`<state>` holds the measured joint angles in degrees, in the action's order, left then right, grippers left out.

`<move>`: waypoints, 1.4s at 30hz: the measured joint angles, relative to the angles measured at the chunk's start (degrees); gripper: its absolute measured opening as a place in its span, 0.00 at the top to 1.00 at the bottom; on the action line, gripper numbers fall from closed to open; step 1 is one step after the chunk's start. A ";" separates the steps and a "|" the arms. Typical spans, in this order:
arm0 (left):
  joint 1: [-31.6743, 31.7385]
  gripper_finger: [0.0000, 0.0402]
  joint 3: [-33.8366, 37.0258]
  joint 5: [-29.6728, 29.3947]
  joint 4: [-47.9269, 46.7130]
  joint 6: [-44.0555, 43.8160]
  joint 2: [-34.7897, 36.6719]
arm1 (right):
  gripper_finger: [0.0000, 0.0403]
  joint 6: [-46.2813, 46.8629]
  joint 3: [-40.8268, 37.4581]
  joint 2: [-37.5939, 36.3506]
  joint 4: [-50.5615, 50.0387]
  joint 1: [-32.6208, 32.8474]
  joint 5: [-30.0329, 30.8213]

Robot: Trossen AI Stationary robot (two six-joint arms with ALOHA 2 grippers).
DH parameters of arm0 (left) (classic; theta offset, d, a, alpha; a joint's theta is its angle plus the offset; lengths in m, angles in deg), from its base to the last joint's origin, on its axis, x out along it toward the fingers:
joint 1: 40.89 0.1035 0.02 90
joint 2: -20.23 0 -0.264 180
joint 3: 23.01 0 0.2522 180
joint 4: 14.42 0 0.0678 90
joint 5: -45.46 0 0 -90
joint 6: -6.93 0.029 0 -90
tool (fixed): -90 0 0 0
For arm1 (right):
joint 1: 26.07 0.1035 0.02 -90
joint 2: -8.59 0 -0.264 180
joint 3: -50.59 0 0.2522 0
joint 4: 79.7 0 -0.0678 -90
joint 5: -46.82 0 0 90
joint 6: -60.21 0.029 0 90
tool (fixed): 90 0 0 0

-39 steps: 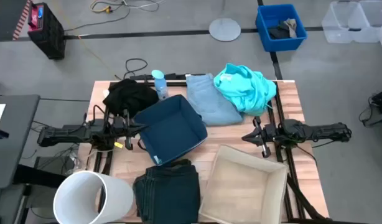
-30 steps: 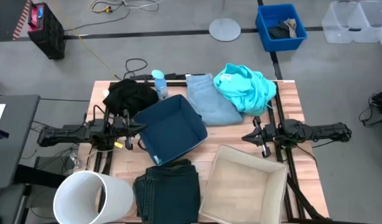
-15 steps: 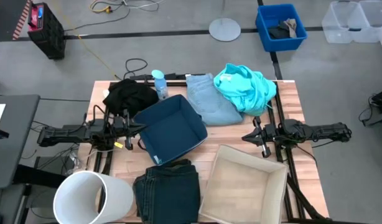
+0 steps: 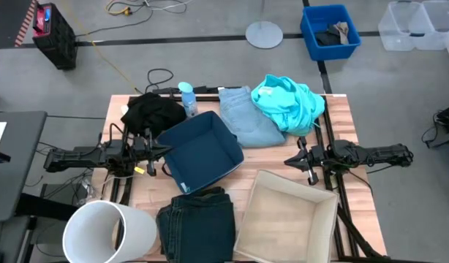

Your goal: Sort clothes

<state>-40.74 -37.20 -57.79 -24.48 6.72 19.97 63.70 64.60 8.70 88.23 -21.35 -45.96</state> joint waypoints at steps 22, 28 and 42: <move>0.01 1.00 0.00 -0.16 0.73 2.62 -0.02 | 0.89 -5.38 1.02 0.13 39.60 -2.26 6.15; -0.01 1.00 0.00 -1.79 10.88 -10.50 -0.02 | 0.89 2.00 3.05 0.11 54.95 -6.19 17.48; 0.01 1.00 -2.74 -6.44 27.08 -26.03 -0.56 | 0.89 5.64 10.27 5.35 58.64 -12.88 20.74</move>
<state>-40.73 -39.94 -64.23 2.61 -19.31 19.42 69.34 74.87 14.05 146.87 -34.23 -25.22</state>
